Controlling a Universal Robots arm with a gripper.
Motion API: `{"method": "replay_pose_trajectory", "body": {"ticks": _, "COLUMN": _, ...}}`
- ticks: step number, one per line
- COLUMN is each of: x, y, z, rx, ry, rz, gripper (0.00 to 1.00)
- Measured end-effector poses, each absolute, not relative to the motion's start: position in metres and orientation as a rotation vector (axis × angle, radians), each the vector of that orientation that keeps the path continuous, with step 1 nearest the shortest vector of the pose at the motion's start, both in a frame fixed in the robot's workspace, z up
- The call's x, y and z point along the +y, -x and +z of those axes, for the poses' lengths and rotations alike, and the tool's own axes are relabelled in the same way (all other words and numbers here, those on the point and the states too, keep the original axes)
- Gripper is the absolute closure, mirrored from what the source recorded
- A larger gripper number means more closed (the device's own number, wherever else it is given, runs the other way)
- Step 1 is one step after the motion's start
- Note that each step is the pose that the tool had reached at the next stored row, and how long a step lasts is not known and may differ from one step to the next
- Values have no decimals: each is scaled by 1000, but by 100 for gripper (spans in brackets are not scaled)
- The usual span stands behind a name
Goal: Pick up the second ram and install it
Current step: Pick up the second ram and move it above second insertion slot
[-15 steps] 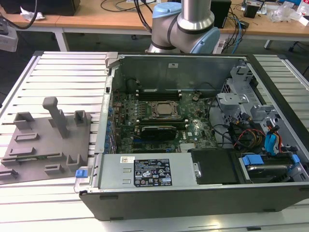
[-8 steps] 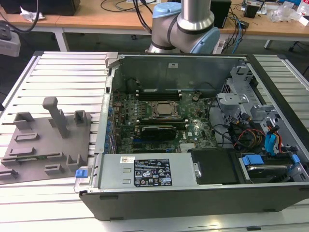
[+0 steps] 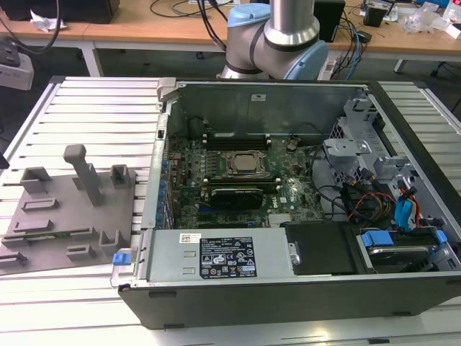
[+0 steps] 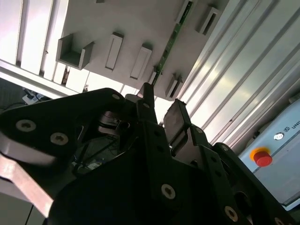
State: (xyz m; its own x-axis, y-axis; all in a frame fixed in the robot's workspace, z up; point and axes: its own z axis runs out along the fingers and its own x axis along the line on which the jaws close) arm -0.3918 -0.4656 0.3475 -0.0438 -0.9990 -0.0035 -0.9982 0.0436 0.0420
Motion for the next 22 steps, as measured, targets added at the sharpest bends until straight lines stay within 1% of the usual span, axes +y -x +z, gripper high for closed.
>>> {"method": "replay_pose_trajectory", "body": {"ticks": 22, "x": -466, "y": 392, "z": 328, "rx": -2250, "ry": -2154, "rz": -51, "gripper": 64}}
